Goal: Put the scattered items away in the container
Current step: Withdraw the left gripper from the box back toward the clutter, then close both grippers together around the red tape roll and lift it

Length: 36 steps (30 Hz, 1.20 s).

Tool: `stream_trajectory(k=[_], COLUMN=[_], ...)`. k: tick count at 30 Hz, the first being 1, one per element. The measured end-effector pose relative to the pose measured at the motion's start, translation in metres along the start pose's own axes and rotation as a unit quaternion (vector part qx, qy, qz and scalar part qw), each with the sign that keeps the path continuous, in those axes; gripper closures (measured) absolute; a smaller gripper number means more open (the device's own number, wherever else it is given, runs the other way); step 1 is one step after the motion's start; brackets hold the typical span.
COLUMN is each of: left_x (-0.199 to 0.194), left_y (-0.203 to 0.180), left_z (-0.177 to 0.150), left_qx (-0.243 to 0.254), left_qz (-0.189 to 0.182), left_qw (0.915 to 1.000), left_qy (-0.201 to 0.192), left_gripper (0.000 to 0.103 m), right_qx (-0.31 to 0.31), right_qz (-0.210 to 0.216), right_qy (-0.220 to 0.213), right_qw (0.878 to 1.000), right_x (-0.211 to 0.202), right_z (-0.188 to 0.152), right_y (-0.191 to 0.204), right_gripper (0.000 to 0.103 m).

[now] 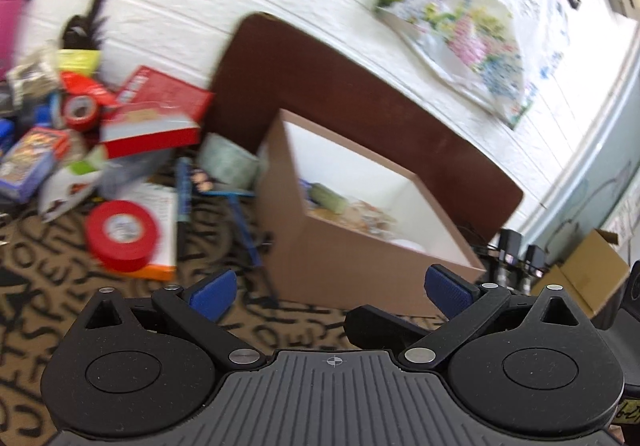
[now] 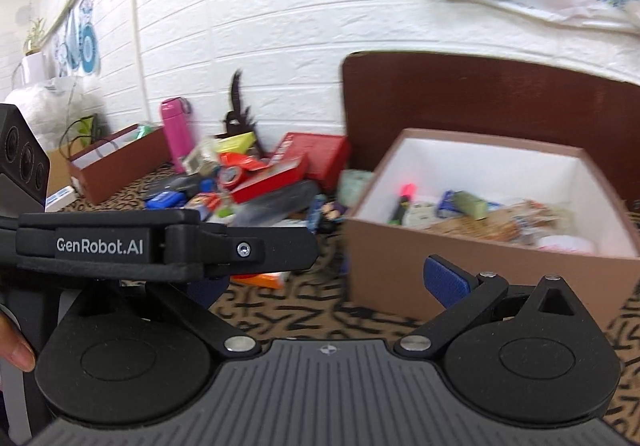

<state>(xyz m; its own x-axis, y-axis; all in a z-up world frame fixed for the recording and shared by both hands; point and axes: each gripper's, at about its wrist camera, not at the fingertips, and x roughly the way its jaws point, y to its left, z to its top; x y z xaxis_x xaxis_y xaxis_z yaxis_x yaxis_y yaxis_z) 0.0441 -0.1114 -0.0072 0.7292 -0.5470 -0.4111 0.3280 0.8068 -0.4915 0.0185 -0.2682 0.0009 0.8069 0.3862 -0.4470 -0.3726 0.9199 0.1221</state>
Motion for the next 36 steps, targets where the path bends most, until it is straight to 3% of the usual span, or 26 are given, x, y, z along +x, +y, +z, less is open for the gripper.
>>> stream_trajectory(k=[12,19,26,31,36], left_x=[-0.012,0.001,0.014,0.024,0.04], left_y=[0.079,0.117,0.149,0.162,0.167], left_z=[0.008,0.018,0.025,0.029,0.037], left_qx=[-0.028,-0.046,-0.072,-0.082,-0.072], left_qz=[0.069,0.099,0.119,0.124,0.122], left_qw=[0.9971,0.9939,0.9903,0.9889,0.9896], left_qy=[-0.013,-0.014,0.001,0.01,0.024], left_gripper=[0.0,0.0,0.015,0.019,0.032], right_qx=[-0.014,-0.011,0.015,0.038,0.059], right_qz=[0.03,0.017,0.001,-0.02,-0.029], right_qy=[0.027,0.037,0.053,0.042,0.042], right_qw=[0.999,0.999,0.998,0.998,0.997], right_x=[0.054,0.089,0.119,0.13,0.145], right_z=[-0.007,-0.003,-0.006,-0.004,-0.003], right_y=[0.059,0.067,0.065,0.06,0.056], right_gripper=[0.001,0.001,0.001,0.002,0.011])
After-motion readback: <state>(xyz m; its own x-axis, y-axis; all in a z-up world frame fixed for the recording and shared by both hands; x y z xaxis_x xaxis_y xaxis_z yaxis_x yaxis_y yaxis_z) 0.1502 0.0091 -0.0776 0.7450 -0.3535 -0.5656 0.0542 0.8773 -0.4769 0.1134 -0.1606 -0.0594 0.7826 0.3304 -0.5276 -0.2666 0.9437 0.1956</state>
